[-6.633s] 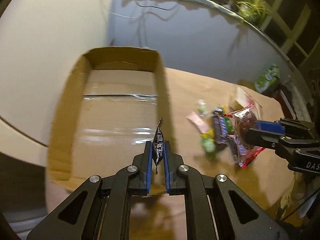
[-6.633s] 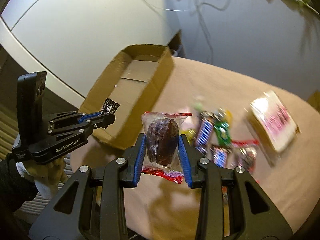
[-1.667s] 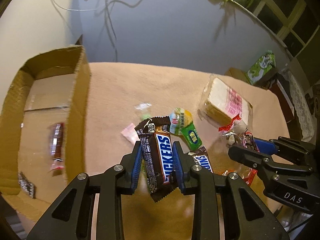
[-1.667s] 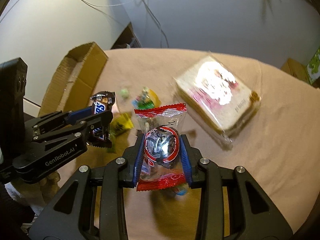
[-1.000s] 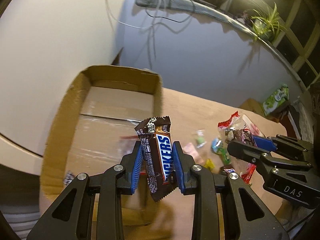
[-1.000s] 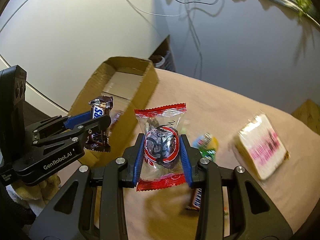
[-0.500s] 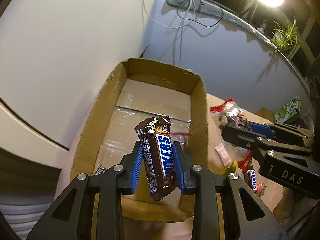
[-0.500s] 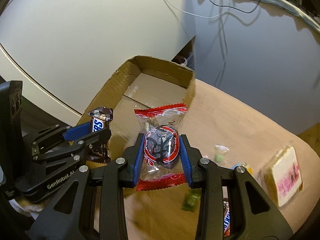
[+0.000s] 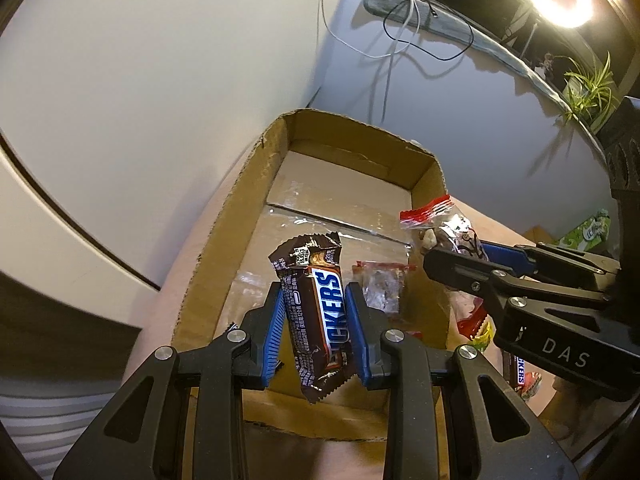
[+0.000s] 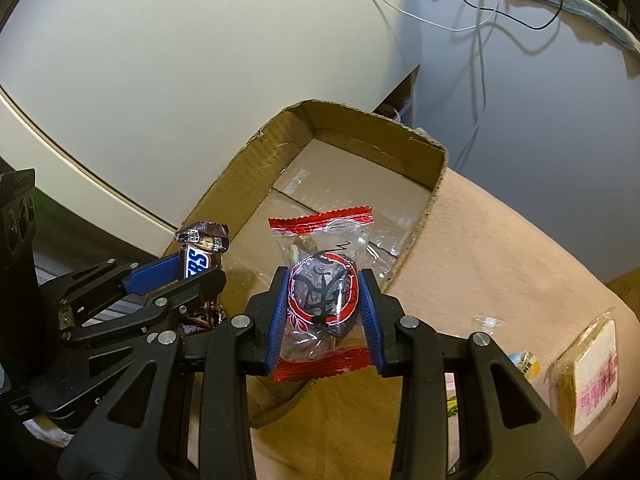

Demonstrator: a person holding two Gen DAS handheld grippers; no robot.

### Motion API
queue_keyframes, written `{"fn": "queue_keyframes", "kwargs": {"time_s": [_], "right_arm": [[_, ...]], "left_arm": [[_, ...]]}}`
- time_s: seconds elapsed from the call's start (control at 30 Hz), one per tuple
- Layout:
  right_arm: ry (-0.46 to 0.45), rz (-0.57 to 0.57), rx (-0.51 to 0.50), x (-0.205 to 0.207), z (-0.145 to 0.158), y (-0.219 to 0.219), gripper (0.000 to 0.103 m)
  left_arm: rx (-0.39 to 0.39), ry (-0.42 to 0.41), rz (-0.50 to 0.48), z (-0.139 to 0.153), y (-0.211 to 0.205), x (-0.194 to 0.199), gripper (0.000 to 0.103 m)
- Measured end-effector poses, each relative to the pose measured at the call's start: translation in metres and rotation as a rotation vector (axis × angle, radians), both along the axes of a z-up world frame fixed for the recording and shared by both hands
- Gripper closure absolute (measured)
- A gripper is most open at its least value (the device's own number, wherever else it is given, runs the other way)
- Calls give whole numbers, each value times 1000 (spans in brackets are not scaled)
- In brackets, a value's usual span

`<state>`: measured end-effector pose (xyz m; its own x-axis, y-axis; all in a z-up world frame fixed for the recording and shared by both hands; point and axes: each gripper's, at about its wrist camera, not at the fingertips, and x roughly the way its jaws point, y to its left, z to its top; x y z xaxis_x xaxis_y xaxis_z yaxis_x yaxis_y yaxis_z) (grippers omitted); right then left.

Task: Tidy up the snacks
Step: 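Carry both snacks into the cardboard box and open both tools, then move both open tools back toward the bagged bread loaf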

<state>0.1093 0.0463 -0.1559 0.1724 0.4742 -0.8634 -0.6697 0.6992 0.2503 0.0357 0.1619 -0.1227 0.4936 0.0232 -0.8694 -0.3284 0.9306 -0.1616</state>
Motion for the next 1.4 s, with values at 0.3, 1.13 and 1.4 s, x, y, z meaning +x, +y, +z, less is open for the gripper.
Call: {"fn": "queue_keyframes", "kwargs": {"time_s": [0.3, 1.13, 1.4], "right_arm": [[-10, -1, 6, -2, 3, 3, 55], [-36, -181, 10, 5, 19, -101, 33], [-36, -337, -36, 7, 16, -186, 33]], "left_arm": [[9, -1, 8, 2, 1, -1, 74], [-6, -38, -139, 22, -62, 27, 53], [-17, -21, -302, 20, -120, 50, 53]]}}
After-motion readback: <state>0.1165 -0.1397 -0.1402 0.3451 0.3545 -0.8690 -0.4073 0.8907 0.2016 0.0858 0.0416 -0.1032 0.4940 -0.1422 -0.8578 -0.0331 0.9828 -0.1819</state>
